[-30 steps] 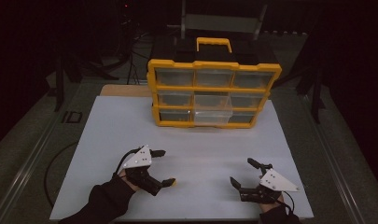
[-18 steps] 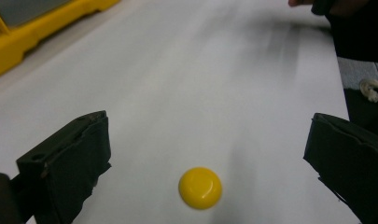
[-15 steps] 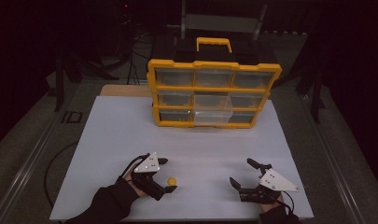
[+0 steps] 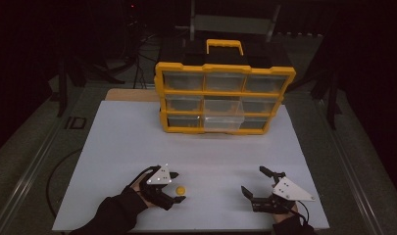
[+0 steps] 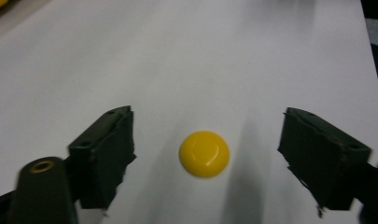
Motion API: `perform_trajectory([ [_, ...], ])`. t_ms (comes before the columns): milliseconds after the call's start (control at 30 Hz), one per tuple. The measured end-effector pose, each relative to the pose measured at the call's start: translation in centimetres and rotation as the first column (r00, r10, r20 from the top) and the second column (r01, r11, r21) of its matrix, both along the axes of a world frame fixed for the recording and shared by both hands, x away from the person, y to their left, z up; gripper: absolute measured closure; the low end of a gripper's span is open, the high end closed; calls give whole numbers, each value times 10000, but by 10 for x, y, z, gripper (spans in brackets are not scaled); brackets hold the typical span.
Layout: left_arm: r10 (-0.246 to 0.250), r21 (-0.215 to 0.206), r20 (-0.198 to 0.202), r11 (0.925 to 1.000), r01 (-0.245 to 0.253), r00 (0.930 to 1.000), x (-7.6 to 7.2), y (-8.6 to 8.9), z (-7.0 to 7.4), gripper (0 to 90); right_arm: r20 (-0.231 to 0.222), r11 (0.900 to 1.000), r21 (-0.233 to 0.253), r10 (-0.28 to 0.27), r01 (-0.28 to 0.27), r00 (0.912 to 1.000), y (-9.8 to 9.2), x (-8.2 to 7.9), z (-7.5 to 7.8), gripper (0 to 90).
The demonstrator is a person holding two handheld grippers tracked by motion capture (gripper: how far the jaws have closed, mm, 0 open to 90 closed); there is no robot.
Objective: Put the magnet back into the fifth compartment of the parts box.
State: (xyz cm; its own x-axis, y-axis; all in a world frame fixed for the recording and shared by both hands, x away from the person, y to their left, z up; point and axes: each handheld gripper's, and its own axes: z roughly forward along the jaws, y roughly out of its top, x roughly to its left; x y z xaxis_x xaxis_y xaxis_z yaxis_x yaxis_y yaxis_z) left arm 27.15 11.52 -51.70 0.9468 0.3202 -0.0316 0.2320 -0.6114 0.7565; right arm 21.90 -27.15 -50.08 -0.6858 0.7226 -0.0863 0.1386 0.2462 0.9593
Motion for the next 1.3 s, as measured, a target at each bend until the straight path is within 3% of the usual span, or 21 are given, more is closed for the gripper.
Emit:
perform_trajectory([
  [200, -147, 317, -199, 9994, 154, 9997, 1, -2, -1, 356, -6, 10000, -11, 6, -6, 10000, 0, 0, 0, 94],
  [367, -180, 497, -232, 9986, 191, 9996, 2, -4, -2, 413, -5, 10000, -28, -2, 2, 10000, 0, 0, 0, 94],
  [867, -438, 1241, -94, 9913, 446, 9990, 2, -13, -4, 527, 62, 9999, -109, 16, -15, 10000, 1, -1, 1, 94],
  [1233, -433, 1228, -163, 9914, 449, 9989, 2, -14, -5, 605, 64, 9998, -208, 9, -8, 10000, 3, -1, 0, 93],
  [1300, -528, 1414, -128, 9885, 541, 9985, 3, -15, -3, 627, 68, 9997, -223, 16, -15, 10000, 3, -1, 0, 93],
])
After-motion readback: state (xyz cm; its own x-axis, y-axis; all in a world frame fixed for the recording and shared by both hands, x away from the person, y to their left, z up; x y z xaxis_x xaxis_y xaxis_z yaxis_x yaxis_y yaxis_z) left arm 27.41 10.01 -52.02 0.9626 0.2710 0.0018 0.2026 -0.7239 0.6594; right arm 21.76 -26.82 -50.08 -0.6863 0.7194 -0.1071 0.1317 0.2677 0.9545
